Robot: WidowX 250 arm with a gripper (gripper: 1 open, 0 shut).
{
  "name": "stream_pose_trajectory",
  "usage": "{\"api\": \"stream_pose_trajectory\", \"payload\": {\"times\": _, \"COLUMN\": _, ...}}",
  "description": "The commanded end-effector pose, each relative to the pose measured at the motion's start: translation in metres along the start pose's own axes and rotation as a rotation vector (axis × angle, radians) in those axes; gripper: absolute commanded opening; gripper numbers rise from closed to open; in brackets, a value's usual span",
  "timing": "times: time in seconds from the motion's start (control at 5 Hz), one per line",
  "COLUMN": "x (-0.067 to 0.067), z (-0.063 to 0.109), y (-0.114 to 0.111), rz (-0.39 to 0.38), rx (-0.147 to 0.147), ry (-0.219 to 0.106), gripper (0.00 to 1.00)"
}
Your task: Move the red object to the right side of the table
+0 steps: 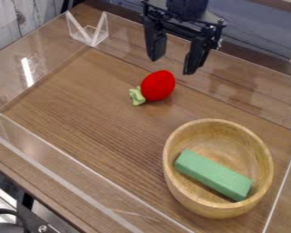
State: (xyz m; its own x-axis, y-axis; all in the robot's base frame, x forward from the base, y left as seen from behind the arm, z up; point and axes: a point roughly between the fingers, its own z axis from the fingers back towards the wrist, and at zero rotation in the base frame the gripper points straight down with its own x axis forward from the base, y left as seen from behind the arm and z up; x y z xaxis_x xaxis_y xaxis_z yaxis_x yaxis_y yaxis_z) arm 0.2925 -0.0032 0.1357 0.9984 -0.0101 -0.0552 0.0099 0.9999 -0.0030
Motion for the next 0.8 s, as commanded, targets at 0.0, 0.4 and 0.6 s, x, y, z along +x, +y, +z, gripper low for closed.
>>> {"api": "stream_pose_trajectory", "payload": {"times": 0.0, "x": 0.003, "z": -0.012, "y": 0.011, "rz": -0.008, "rx": 0.007, "ry": -0.001, "gripper": 1.00}}
{"api": "stream_pose_trajectory", "payload": {"times": 0.4, "x": 0.011, "z": -0.037, "y": 0.044, "rz": -0.040, "rx": 0.041, "ry": -0.058, "gripper": 1.00}}
{"api": "stream_pose_trajectory", "payload": {"times": 0.6, "x": 0.016, "z": -0.042, "y": 0.054, "rz": -0.066, "rx": 0.058, "ry": -0.095, "gripper": 1.00}}
